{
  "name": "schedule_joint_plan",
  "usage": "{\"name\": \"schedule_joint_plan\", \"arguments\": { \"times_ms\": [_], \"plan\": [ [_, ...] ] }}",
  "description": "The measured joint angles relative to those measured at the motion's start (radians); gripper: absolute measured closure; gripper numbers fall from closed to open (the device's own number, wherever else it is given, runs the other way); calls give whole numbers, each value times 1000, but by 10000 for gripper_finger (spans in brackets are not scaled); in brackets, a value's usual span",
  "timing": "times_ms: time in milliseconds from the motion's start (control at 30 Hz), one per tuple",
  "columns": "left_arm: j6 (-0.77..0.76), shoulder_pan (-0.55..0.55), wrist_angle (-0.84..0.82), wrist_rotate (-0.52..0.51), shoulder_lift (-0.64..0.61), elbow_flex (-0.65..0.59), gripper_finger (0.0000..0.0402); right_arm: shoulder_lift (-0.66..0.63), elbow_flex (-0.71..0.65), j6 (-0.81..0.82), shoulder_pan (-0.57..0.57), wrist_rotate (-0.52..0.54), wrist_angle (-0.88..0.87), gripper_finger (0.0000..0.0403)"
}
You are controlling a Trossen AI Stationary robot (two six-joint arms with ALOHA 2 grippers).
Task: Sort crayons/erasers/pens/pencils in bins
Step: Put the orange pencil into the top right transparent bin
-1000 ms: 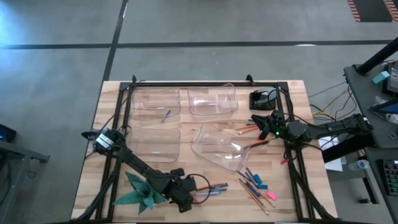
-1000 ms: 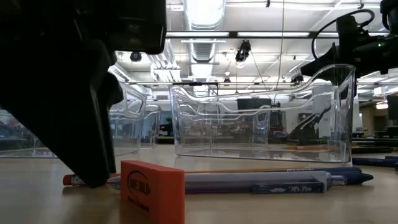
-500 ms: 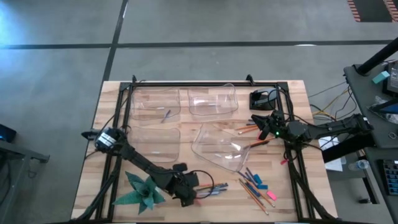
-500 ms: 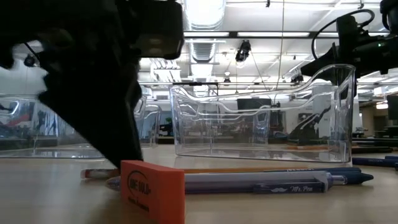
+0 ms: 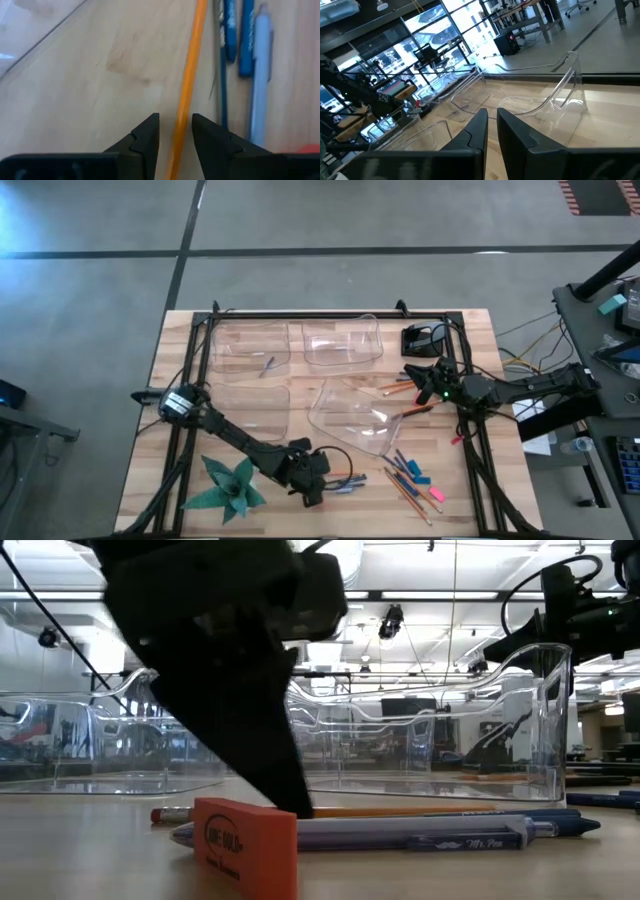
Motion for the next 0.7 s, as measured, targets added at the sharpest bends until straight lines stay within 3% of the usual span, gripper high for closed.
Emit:
{"name": "schedule_joint_plan", "arguments": {
  "times_ms": [267, 700],
  "plan": [
    [37, 4, 24, -3, 12, 1, 304, 0, 0, 0, 0, 0, 0, 369],
    [125, 5, 30, 24, 12, -12, 390, 0, 0, 0, 0, 0, 0, 369]
  ]
}}
